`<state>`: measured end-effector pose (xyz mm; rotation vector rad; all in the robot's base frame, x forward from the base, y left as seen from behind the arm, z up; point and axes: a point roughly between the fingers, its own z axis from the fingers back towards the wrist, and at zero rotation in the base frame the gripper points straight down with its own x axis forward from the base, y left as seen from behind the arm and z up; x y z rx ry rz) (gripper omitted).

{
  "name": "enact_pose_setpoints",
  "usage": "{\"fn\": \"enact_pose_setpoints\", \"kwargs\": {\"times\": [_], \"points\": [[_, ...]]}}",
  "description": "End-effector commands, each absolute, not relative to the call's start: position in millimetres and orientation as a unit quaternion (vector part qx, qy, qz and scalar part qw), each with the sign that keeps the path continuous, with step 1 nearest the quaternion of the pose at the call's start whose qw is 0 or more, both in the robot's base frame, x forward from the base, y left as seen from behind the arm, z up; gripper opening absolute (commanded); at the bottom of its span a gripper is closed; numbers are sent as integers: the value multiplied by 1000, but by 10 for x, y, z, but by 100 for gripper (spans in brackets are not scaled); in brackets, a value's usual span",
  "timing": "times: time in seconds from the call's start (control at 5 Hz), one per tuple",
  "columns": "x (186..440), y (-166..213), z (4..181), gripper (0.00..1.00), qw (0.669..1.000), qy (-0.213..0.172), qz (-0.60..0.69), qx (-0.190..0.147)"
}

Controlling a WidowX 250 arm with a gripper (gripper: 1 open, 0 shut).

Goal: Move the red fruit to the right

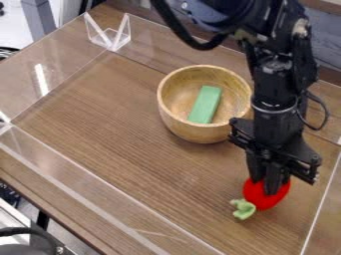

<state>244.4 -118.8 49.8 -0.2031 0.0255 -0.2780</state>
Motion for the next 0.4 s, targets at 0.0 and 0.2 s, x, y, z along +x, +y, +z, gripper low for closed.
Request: {"fn": "enact_pose_setpoints", "kwargs": {"times": [0.0, 0.2], "points": [[2561, -1226, 526, 0, 977, 0, -183, -108], [2588, -1210, 455, 100, 971, 9, -212, -108]]}}
